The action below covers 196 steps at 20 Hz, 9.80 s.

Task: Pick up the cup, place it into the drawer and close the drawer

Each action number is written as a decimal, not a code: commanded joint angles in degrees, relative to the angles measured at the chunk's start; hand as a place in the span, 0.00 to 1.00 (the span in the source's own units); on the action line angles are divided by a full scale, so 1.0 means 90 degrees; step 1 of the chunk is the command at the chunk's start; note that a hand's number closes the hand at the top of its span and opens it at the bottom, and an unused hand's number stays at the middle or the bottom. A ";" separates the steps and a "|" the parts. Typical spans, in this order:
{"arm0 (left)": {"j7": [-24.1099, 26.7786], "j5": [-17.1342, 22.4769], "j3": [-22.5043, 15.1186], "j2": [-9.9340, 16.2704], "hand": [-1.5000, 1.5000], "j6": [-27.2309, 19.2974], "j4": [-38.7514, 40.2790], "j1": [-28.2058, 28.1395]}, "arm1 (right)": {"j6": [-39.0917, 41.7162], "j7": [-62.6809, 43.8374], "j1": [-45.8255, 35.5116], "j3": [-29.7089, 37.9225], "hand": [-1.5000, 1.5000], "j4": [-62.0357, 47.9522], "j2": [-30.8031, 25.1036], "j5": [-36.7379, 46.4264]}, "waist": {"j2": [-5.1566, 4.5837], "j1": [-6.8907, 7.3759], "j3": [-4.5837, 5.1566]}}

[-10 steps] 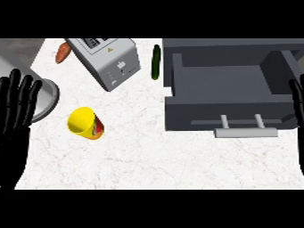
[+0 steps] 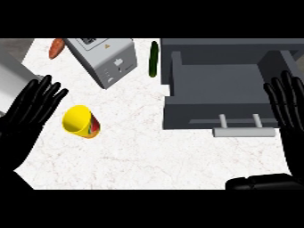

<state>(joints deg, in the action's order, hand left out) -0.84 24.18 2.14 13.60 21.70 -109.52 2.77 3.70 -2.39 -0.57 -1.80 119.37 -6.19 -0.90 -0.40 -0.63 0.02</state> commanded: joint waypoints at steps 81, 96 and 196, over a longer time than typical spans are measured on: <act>0.7280 -0.2290 0.1788 -0.0258 1.00 -0.2864 1.0366 0.2942 | 0.0805 -0.0458 -0.1668 0.1076 0.00 -0.1519 -0.0654 -0.0822 | -0.0022 -0.0020 0.0015; 0.6095 -0.2108 0.1168 -0.0999 1.00 -0.1598 0.8425 0.4025 | 0.0703 -0.0862 -0.1718 0.1214 0.00 -0.1316 -0.0813 -0.0781 | 0.0097 0.0128 -0.0008; 0.3247 0.1612 -0.1819 -0.0330 0.00 -0.2774 0.7544 0.5269 | 0.0446 0.2672 -0.5724 0.0141 1.00 -1.0242 -0.1851 0.2763 | -0.0223 0.1198 -0.0039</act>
<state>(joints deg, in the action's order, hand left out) 28.73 38.64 -14.15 9.42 -4.36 -40.37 51.35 11.75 23.95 -44.48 -5.07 31.82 -18.40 24.33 -1.45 8.52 -0.59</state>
